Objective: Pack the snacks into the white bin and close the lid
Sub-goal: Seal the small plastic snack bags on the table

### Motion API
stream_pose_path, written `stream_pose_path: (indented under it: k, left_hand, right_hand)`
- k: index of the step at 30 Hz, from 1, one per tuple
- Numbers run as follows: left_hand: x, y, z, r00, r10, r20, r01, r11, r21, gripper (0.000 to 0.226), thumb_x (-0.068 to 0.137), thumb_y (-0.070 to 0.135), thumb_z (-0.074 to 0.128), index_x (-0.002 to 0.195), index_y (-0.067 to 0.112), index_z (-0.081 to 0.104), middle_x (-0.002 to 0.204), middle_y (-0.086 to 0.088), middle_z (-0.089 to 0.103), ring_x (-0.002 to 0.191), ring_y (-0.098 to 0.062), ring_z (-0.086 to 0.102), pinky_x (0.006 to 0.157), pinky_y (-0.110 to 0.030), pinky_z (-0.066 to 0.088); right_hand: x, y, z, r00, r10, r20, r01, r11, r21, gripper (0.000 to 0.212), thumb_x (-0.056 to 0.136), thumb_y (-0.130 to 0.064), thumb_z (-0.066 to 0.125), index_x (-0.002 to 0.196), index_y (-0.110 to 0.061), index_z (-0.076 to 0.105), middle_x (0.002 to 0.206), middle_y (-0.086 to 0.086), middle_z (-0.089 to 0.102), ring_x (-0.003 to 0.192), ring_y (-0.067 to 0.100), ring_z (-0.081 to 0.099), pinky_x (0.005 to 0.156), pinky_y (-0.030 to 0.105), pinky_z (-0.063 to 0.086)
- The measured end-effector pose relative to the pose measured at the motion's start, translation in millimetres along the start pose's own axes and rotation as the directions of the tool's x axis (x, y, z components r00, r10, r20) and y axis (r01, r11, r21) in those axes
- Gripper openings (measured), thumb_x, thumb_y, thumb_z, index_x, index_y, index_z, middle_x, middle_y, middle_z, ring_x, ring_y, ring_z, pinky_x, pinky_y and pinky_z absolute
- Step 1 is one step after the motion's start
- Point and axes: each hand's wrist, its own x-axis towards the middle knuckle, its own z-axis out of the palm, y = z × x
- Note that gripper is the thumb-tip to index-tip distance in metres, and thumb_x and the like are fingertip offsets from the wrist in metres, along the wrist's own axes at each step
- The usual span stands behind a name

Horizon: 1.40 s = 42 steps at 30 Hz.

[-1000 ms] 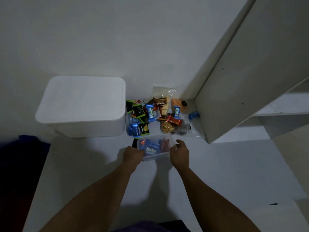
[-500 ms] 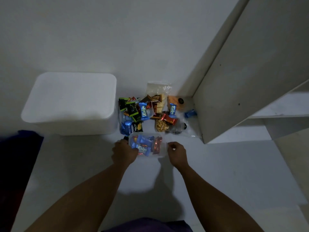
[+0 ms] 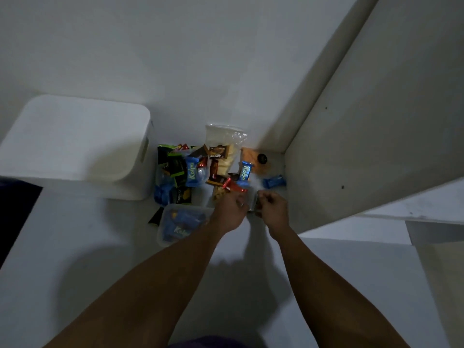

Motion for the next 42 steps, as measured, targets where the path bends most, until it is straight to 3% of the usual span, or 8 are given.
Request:
stream_pose_path:
  k: [6,12,18,22,26,32,37,42]
  left_hand:
    - [0.6,6.8,6.2,0.999,-0.045,-0.025,0.046,0.999,0.022,0.027,0.094,0.01,0.056,0.118,0.007,0.067,0.115,-0.012,0.069,0.096,-0.017,0.061,0.09,-0.03,0.049]
    - [0.8,10.1,-21.5,0.998,0.055,-0.016,-0.056,0.995,-0.08,0.029,0.094,-0.003,0.053,0.123,0.001,0.058,0.114,-0.022,0.064,0.099,-0.027,0.061,0.082,-0.031,0.055]
    - [6.6,46.6,-81.1,0.992,0.034,-0.121,-0.06,0.974,-0.22,0.036,0.1,0.022,0.053,0.134,0.013,0.056,0.128,-0.006,0.061,0.114,-0.021,0.059,0.091,-0.035,0.052]
    - [-6.5,64.5,-124.5,0.986,0.124,-0.108,-0.151,0.945,-0.289,0.02,0.095,0.013,0.062,0.111,0.003,0.068,0.112,-0.011,0.069,0.1,-0.017,0.063,0.089,-0.029,0.05]
    - [-27.8,72.8,-163.7,0.98,0.166,-0.111,-0.195,0.914,-0.357,0.012,0.087,0.006,0.072,0.097,-0.001,0.071,0.087,-0.006,0.07,0.078,-0.01,0.064,0.072,-0.019,0.053]
    - [-62.9,86.9,-222.5,0.951,0.294,-0.093,-0.309,0.912,-0.269,0.009,0.092,0.009,0.067,0.096,0.002,0.071,0.093,-0.006,0.07,0.089,-0.013,0.063,0.08,-0.022,0.05]
    - [-88.2,103.1,-259.5,0.916,0.391,-0.086,-0.4,0.902,-0.164,0.015,0.097,0.018,0.059,0.1,0.008,0.069,0.103,-0.004,0.068,0.098,-0.017,0.062,0.086,-0.029,0.049]
    - [-103.7,123.5,-282.4,0.886,0.445,-0.132,-0.462,0.874,-0.148,0.018,0.098,0.02,0.058,0.102,0.006,0.07,0.107,-0.008,0.07,0.101,-0.02,0.063,0.091,-0.033,0.049]
  right_hand:
    - [5.3,-10.2,1.2,0.983,0.154,0.097,-0.158,0.987,0.031,0.029,0.087,-0.002,0.056,0.06,-0.007,0.066,0.067,0.021,0.061,0.064,0.03,0.061,0.07,0.049,0.059]
    - [-5.9,-43.3,4.4,0.992,-0.087,0.087,0.094,0.993,-0.076,0.014,0.08,-0.003,0.072,0.073,-0.015,0.07,0.075,0.003,0.068,0.072,0.016,0.064,0.073,0.032,0.055]
    - [-22.9,-107.7,-1.5,0.923,-0.192,0.333,0.292,0.915,-0.279,0.022,0.082,0.007,0.067,0.075,-0.015,0.064,0.074,0.0,0.061,0.065,0.006,0.061,0.066,0.027,0.05]
    - [-53.5,-146.6,-3.1,0.897,-0.278,0.344,0.383,0.876,-0.292,0.024,0.085,0.005,0.068,0.075,-0.017,0.066,0.079,0.008,0.065,0.066,0.02,0.065,0.05,0.02,0.05]
    - [-90.6,-180.1,10.1,0.881,-0.365,0.303,0.449,0.847,-0.285,0.024,0.088,0.006,0.064,0.077,-0.015,0.065,0.079,0.007,0.066,0.061,0.017,0.067,0.058,0.03,0.052]
    - [-144.4,-220.2,41.2,0.765,-0.544,0.344,0.641,0.697,-0.323,0.014,0.084,0.002,0.071,0.092,-0.008,0.064,0.084,0.01,0.07,0.066,0.02,0.071,0.057,0.022,0.055]
    - [-174.5,-251.5,66.8,0.695,-0.611,0.379,0.719,0.602,-0.348,0.025,0.081,-0.003,0.076,0.096,-0.014,0.059,0.084,0.008,0.073,0.071,0.012,0.07,0.074,0.036,0.058]
    - [-201.7,-274.2,79.7,0.647,-0.696,0.311,0.758,0.542,-0.363,0.02,0.089,-0.009,0.07,0.096,-0.016,0.053,0.08,0.003,0.067,0.065,0.015,0.057,0.064,0.032,0.049]
